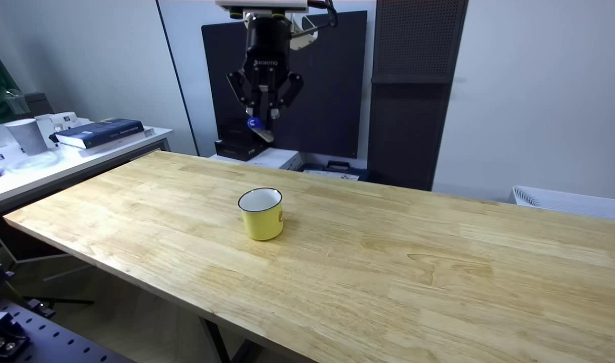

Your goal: Pick up the pen from the table and put it in the yellow cup.

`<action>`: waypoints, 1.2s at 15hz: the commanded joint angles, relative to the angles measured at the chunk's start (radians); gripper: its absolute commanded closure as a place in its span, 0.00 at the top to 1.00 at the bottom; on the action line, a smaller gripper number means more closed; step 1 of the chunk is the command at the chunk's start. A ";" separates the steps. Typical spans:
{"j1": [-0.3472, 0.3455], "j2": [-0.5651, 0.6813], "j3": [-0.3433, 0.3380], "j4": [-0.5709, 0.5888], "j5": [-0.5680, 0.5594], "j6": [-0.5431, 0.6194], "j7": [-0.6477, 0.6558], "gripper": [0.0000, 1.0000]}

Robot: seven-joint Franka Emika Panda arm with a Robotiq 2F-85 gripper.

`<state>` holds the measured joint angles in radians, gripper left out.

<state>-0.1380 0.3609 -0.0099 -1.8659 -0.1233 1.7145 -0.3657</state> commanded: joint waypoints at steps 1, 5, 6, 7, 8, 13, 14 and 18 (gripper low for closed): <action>0.001 0.058 -0.006 0.030 0.035 -0.055 -0.008 0.05; -0.011 0.120 -0.007 0.035 0.055 -0.057 -0.015 0.05; -0.014 0.135 -0.005 0.038 0.061 -0.057 -0.020 0.05; -0.016 0.147 -0.003 0.041 0.067 -0.060 -0.025 0.05; -0.016 0.158 -0.001 0.044 0.068 -0.062 -0.028 0.05; -0.017 0.207 0.002 0.065 0.067 -0.037 -0.044 0.05; -0.018 0.223 0.003 0.079 0.070 -0.033 -0.047 0.05; -0.024 0.287 0.008 0.127 0.082 -0.042 -0.063 0.05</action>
<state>-0.1510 0.5874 -0.0094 -1.8073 -0.0576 1.6974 -0.4179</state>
